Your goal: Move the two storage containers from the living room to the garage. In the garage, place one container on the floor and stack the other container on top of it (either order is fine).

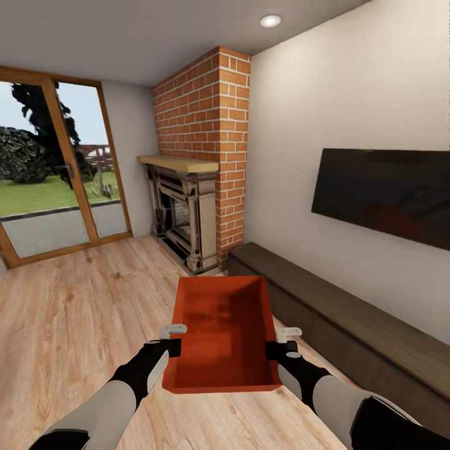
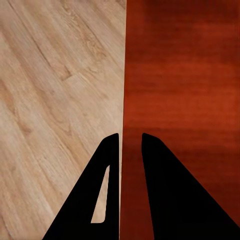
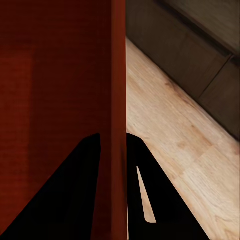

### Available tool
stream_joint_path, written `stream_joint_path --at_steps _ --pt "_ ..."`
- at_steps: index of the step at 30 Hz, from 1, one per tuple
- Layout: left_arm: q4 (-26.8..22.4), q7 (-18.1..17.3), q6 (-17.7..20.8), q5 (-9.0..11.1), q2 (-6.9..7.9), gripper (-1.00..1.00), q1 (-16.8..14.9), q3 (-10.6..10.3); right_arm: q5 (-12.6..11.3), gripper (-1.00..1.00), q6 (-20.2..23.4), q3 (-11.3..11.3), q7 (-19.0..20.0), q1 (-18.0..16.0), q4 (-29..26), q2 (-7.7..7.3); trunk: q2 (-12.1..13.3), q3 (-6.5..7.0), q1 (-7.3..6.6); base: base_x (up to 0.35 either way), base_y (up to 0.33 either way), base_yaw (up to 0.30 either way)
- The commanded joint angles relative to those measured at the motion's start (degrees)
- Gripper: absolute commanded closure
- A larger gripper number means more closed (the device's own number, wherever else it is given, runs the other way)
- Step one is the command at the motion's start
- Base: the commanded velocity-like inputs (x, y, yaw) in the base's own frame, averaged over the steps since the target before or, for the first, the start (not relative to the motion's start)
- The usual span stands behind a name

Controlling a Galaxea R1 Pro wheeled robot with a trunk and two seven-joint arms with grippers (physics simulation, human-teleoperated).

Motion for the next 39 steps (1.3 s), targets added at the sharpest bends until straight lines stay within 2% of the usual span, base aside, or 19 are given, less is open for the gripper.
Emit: stream_joint_path --at_steps 1,23,39 --pt "0.09 0.8 0.52 -0.8 0.05 1.0 0.0 0.47 0.4 1.0 -1.03 1.43 -1.84 -0.03 -0.01 -1.19 -0.04 0.07 0.02 0.0 0.0 0.0" --pt "0.09 0.8 0.43 -0.8 0.05 1.0 0.0 0.48 0.4 1.0 -1.03 1.43 -1.84 -0.03 -0.01 -1.19 -0.04 2.1 0.02 0.0 0.0 0.0" --pt "0.09 0.8 0.43 -0.8 0.05 1.0 0.0 0.47 0.4 1.0 -1.03 1.43 -1.84 -0.03 -0.01 -1.19 -0.04 2.25 0.02 0.0 0.0 0.0"
